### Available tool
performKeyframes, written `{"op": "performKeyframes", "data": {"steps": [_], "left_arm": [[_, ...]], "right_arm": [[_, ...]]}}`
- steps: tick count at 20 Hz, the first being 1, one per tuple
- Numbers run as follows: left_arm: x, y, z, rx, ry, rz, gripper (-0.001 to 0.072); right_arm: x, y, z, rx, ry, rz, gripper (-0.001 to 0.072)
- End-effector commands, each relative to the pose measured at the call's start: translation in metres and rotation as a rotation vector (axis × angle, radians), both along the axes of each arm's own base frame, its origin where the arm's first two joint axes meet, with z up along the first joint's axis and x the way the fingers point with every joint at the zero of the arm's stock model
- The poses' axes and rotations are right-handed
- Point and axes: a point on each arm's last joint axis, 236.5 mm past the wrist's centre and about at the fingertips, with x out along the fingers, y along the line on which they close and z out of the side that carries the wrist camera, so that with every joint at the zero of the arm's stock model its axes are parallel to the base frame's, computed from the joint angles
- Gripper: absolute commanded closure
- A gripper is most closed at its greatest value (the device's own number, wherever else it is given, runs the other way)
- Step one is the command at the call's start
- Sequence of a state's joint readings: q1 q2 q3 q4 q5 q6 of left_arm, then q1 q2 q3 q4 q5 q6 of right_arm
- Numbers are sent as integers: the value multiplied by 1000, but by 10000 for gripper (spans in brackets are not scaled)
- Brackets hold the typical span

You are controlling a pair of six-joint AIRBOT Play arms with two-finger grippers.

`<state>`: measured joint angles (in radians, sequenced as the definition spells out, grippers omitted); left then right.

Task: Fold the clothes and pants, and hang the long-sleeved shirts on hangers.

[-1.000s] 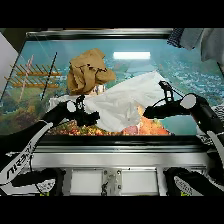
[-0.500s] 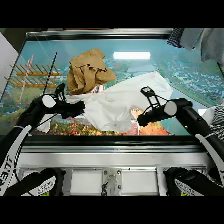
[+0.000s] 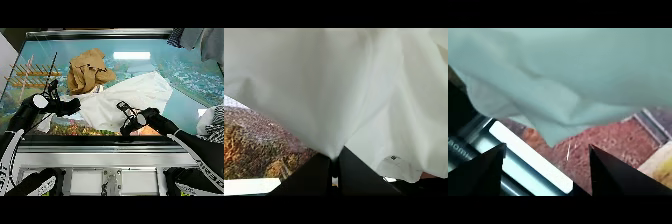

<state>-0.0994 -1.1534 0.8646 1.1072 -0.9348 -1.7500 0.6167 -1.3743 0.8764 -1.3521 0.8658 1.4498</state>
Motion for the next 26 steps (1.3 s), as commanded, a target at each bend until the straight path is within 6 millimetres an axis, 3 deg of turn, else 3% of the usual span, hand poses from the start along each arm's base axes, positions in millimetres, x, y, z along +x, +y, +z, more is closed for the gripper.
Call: {"op": "performKeyframes", "data": {"steps": [1, 4, 13, 14, 15, 18, 19, 20, 21, 23, 25, 26], "left_arm": [[0, 1, 1, 0, -3, 2, 690], [1, 1, 1, 0, -3, 2, 690], [0, 1, 1, 0, -3, 2, 690], [0, 0, 1, -1, -3, 2, 690], [0, 0, 1, -1, -3, 2, 690], [0, 0, 2, -2, -3, 2, 690], [0, 0, 2, -3, -3, 2, 690], [0, 0, 3, -4, -7, 2, 690], [1, 0, 8, -5, -22, 3, 690], [5, -2, 37, -13, -81, -10, 690], [14, -8, 101, -39, -212, -30, 690], [16, -16, 143, -68, -301, -44, 690]], "right_arm": [[19, 5, -10, -2, -60, -92, 226], [32, 2, -8, -7, -110, -124, 227], [45, -11, -7, -41, -146, -231, 238], [45, -11, -7, -39, -143, -241, 326], [45, -11, -7, -39, -143, -241, 487], [45, -11, -7, -39, -143, -241, 489], [44, -12, -8, -42, -141, -240, 549], [44, -13, -8, -48, -140, -238, 693], [46, -14, -7, -50, -148, -236, 693], [61, -29, 14, -74, -184, -248, 694], [84, -53, 75, -92, -243, -244, 694], [91, -68, 121, -97, -272, -249, 694]]}}
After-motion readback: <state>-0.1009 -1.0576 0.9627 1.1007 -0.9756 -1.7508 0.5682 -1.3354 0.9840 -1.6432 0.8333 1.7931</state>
